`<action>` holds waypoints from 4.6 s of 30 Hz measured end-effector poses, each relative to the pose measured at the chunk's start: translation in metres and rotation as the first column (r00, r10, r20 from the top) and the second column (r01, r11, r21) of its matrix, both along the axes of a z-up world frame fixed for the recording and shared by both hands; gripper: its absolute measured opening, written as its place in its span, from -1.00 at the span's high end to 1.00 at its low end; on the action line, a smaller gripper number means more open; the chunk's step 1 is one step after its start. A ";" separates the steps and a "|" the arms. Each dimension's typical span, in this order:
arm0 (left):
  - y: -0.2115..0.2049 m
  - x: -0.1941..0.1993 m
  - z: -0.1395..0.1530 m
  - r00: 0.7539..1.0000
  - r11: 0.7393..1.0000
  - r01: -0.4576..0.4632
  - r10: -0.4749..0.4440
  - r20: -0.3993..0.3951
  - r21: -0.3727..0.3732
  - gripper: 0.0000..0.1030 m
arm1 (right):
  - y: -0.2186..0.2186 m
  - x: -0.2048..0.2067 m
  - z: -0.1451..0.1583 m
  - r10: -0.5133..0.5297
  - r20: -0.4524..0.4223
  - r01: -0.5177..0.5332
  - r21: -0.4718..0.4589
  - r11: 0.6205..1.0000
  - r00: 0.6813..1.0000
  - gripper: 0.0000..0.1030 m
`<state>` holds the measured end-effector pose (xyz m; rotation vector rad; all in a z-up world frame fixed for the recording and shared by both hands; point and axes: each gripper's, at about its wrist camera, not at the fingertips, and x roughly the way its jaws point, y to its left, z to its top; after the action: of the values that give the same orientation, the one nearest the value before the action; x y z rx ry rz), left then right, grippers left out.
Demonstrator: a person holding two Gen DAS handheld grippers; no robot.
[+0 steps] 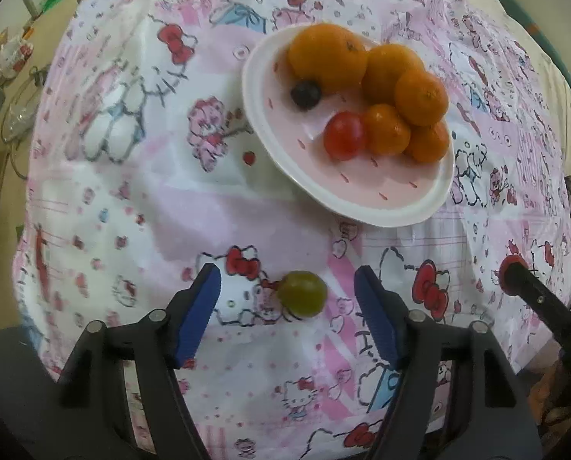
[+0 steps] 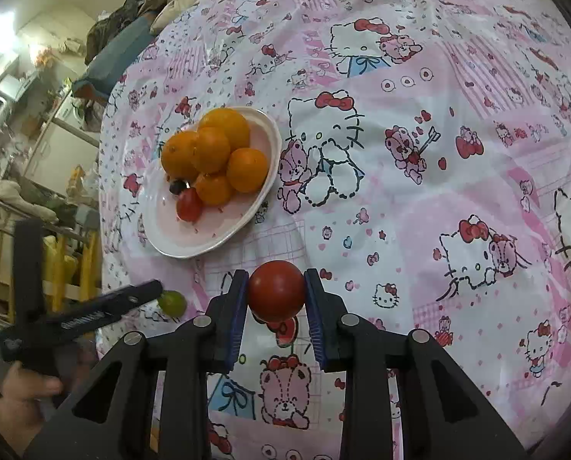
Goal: Organize fruits
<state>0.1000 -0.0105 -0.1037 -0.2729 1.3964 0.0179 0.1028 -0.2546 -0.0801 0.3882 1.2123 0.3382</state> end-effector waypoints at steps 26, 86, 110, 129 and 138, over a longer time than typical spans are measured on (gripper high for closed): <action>-0.018 0.000 0.007 0.998 0.998 0.060 -0.061 0.020 0.034 0.52 | 0.006 0.003 0.001 0.014 0.000 -0.014 0.006 1.000 1.000 0.41; 0.003 0.102 -0.001 0.998 0.999 0.049 -0.049 0.025 0.021 0.27 | 0.015 0.080 -0.006 -0.047 -0.050 0.059 0.262 0.963 0.998 -0.41; 0.022 0.032 0.093 0.912 0.986 0.038 -0.101 0.397 0.162 -0.70 | 0.025 0.027 0.067 0.010 0.257 -0.011 0.003 1.000 0.966 -0.92; 0.032 -0.073 0.115 0.871 0.978 0.018 -0.117 0.477 0.207 -0.99 | 0.037 -0.066 0.082 0.027 0.425 0.043 -0.153 0.987 0.905 -1.00; 0.034 -0.078 0.112 0.838 0.981 -0.012 -0.095 0.538 0.191 -0.99 | 0.049 -0.060 0.072 0.023 0.439 0.069 -0.192 0.979 0.898 -1.00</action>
<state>0.0218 0.0236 0.0086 -0.0758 0.8188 0.0328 0.0431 -0.2056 -0.0076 0.1351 0.7859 0.2599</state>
